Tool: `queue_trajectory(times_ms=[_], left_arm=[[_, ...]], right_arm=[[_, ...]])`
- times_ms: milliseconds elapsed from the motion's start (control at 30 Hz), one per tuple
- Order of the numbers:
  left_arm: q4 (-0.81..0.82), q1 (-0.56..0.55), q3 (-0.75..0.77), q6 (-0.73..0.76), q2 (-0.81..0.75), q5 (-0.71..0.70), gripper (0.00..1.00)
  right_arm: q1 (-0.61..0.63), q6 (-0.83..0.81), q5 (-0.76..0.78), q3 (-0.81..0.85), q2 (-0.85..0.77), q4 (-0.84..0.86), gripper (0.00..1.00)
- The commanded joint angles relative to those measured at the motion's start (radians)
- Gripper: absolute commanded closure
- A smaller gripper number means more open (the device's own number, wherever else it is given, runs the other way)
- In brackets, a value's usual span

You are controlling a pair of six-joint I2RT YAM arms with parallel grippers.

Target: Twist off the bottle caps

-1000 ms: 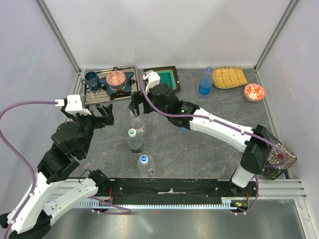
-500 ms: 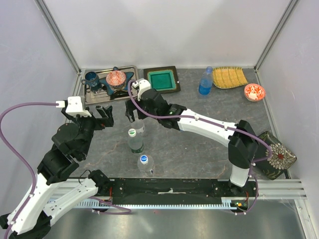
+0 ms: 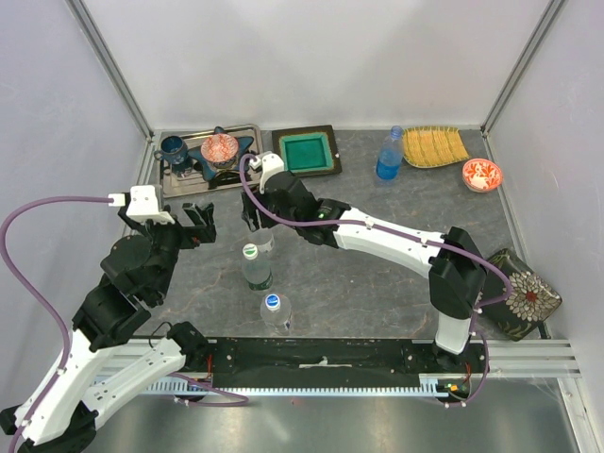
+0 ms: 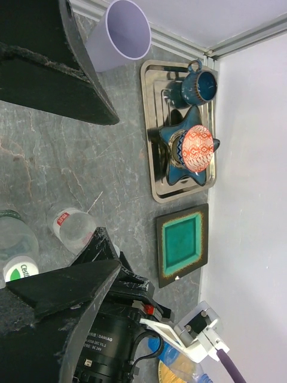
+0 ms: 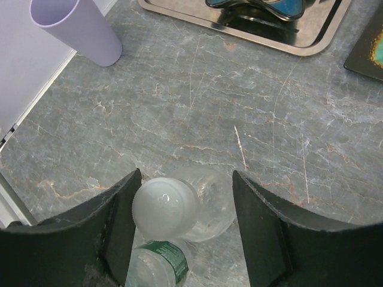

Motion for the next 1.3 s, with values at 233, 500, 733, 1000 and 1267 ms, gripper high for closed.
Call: queue_trajectory(times_ms=[233,500,733,1000,1267], left_arm=[[0.024,0.002,-0.019,-0.045,-0.003,0.006,0.01],[0.096,0.002,0.004,0.011,0.043,0.042,0.01],[0.326,0.004,0.122,0.128,0.215,0.098,0.00],[0.406,0.353,0.377,-0.310,0.548,0.923,0.00],[1.177,0.413,0.290,-0.828,0.812,1.813,0.00]], right_arm=[[0.005,-0.004,0.116,-0.062,-0.051,0.012,0.60],[-0.057,-0.046,0.316,-0.050,-0.217,-0.055,0.96],[-0.178,-0.023,0.347,-0.010,-0.471,-0.213,1.00],[-0.289,0.077,0.045,-0.023,-0.594,-0.348,1.00],[-0.304,0.086,-0.242,-0.015,-0.673,-0.353,1.00]])
